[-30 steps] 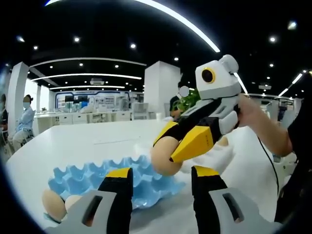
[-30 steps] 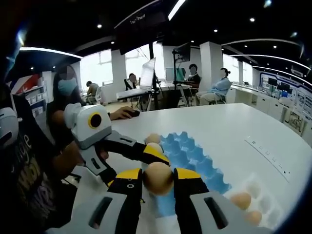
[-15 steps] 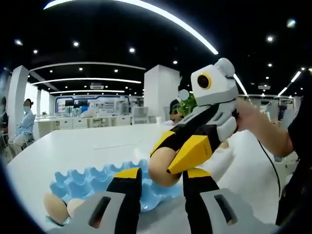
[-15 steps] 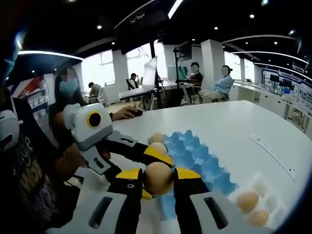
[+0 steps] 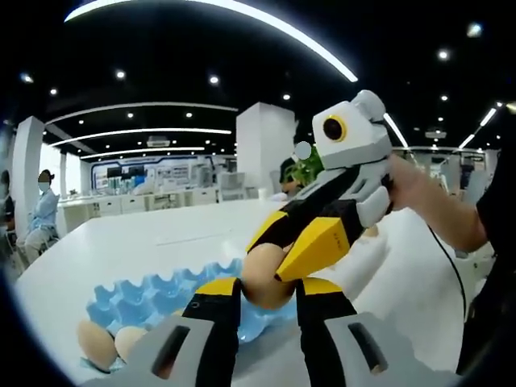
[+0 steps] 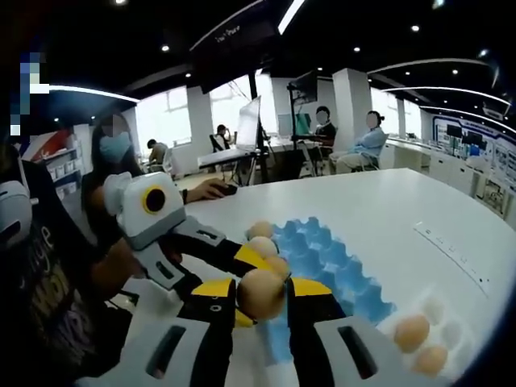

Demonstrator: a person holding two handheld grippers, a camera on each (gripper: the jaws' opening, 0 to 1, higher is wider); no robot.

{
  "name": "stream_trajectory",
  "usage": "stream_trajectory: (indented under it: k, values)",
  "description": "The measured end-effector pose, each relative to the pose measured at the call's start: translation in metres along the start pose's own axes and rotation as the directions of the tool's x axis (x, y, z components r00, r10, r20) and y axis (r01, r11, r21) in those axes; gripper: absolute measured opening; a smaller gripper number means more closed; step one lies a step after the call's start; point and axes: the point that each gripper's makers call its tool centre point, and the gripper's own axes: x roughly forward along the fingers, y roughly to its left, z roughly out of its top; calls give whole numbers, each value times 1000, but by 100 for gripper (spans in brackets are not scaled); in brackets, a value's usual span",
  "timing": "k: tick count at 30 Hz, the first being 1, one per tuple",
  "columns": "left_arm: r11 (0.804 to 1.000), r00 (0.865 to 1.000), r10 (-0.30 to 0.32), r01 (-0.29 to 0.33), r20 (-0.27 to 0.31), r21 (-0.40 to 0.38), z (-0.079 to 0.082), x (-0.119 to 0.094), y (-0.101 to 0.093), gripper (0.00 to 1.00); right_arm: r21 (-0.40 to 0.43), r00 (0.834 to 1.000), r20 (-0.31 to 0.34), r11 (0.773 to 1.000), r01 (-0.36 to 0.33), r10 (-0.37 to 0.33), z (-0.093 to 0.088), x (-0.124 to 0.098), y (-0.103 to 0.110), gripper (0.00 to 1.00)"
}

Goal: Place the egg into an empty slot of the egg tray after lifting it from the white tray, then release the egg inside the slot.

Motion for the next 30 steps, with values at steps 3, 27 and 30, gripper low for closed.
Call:
stream_trajectory:
  k: [3, 27, 30]
  values:
    - [1000, 1000, 6, -6, 0, -4, 0, -1, 3, 27, 9, 1000, 14, 1000, 12, -12, 0, -4, -4, 27]
    - [992, 988, 84, -72, -129, 99, -24, 12, 14, 27, 99, 993, 75, 992, 83, -90, -24, -37, -35, 27]
    - [992, 987, 86, -72, -135, 102, -25, 12, 8, 27, 97, 993, 76, 992, 83, -90, -25, -36, -33, 27]
